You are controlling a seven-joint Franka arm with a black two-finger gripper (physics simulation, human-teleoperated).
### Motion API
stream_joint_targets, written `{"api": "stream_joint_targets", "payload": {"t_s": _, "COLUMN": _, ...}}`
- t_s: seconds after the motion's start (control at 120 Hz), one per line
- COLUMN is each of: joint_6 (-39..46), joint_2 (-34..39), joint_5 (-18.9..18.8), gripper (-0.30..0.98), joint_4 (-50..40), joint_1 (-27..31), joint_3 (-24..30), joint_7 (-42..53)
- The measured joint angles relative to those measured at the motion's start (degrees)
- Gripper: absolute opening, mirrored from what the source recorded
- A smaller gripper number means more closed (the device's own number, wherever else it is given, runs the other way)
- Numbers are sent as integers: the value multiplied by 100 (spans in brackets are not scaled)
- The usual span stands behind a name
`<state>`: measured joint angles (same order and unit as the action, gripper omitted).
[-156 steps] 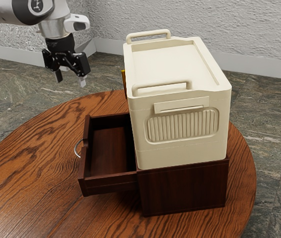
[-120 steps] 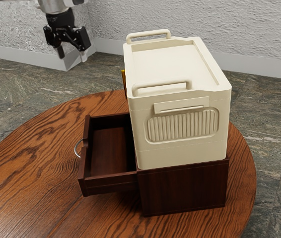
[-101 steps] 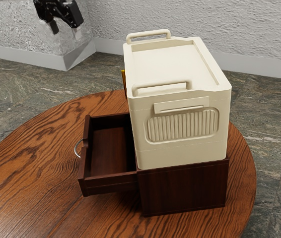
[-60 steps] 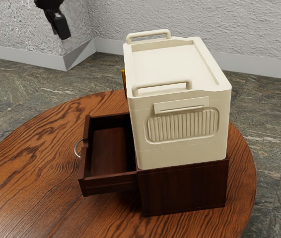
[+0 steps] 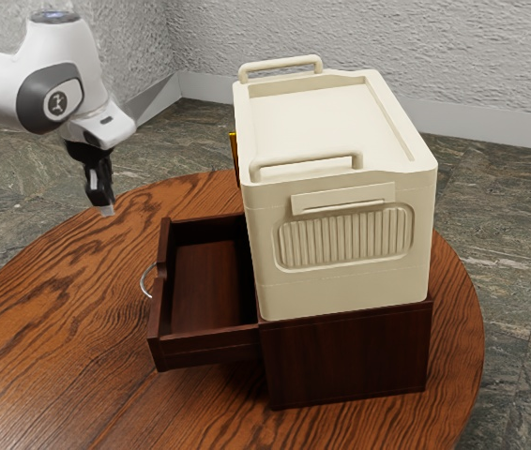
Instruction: Push the drawer handle with one arm to close the drawer
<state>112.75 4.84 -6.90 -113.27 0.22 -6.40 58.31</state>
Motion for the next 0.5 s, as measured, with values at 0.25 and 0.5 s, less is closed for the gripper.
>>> {"api": "stream_joint_targets", "payload": {"t_s": 0.25, "joint_6": 940, "joint_2": 168, "joint_5": 43, "gripper": -6, "joint_4": -897, "joint_1": 42, "joint_3": -1, "joint_7": 666}}
{"api": "stream_joint_targets", "payload": {"t_s": 0.5, "joint_6": 1632, "joint_2": 433, "joint_5": 134, "gripper": -9, "joint_4": -1661, "joint_1": 85, "joint_3": 1, "joint_7": 1106}}
